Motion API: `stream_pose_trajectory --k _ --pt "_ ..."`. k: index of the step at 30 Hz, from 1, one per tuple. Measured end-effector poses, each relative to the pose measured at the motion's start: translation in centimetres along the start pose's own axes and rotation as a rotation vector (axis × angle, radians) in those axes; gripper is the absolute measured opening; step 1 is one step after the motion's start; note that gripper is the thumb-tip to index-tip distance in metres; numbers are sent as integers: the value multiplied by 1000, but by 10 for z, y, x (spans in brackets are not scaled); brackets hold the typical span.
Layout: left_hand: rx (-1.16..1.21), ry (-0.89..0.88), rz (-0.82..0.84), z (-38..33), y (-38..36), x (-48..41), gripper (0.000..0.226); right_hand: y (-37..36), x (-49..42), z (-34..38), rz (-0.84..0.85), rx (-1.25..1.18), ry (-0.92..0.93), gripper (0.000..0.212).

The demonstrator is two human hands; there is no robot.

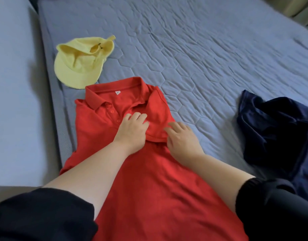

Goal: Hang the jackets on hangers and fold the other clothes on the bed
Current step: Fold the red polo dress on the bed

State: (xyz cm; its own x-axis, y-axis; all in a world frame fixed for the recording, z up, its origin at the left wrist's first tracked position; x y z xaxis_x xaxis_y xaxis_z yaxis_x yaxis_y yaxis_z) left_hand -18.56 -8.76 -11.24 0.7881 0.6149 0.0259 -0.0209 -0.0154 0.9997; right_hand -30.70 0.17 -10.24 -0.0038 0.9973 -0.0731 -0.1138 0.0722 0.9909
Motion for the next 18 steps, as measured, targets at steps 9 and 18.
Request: stream_pose_trajectory --k 9,18 --pt "188 191 13 44 -20 27 55 -29 -4 -34 170 -86 -388 50" --pt "820 1021 -263 142 -29 63 69 -24 -97 -24 15 -563 -664 47"
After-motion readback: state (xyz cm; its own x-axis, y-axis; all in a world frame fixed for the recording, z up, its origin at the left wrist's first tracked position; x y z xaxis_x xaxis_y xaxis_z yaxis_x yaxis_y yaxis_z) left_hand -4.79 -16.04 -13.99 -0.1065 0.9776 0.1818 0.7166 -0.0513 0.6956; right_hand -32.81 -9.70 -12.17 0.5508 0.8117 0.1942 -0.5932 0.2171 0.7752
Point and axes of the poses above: each hand's wrist, its own x-axis away from the middle knuckle, its own y-axis out of the back of the hand, z = x × y, the point moved 5 cm from there along -x, towards the middle knuckle, and after that the axes turned 7 degrees about x, right-handed, at the moved point
